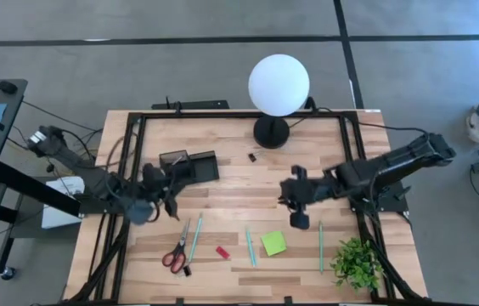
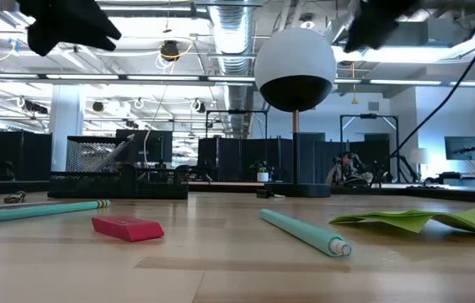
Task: Pick and place office supplies into organizer
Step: Put the left blue pencil into the black desk organizer
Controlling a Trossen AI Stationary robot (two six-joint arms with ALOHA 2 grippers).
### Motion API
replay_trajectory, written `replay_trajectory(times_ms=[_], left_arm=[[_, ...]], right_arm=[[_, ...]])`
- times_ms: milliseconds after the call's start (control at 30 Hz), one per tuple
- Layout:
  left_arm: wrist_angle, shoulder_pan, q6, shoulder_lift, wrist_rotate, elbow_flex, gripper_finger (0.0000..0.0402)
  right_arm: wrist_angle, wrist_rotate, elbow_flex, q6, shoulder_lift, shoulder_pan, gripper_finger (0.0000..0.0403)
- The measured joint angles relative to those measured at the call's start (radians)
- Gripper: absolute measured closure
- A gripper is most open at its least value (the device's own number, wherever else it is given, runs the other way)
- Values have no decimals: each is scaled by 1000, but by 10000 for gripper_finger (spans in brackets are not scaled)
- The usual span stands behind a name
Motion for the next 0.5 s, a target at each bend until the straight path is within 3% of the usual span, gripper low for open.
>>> replay_trajectory(times_ms=[233, 500], left_arm=[[144, -153, -122, 198, 16, 0, 285], [147, -263, -501, 460, 27, 0, 285]], right_arm=[[345, 202, -226, 74, -60, 118, 360], [633, 222, -321, 48, -20, 174, 360]])
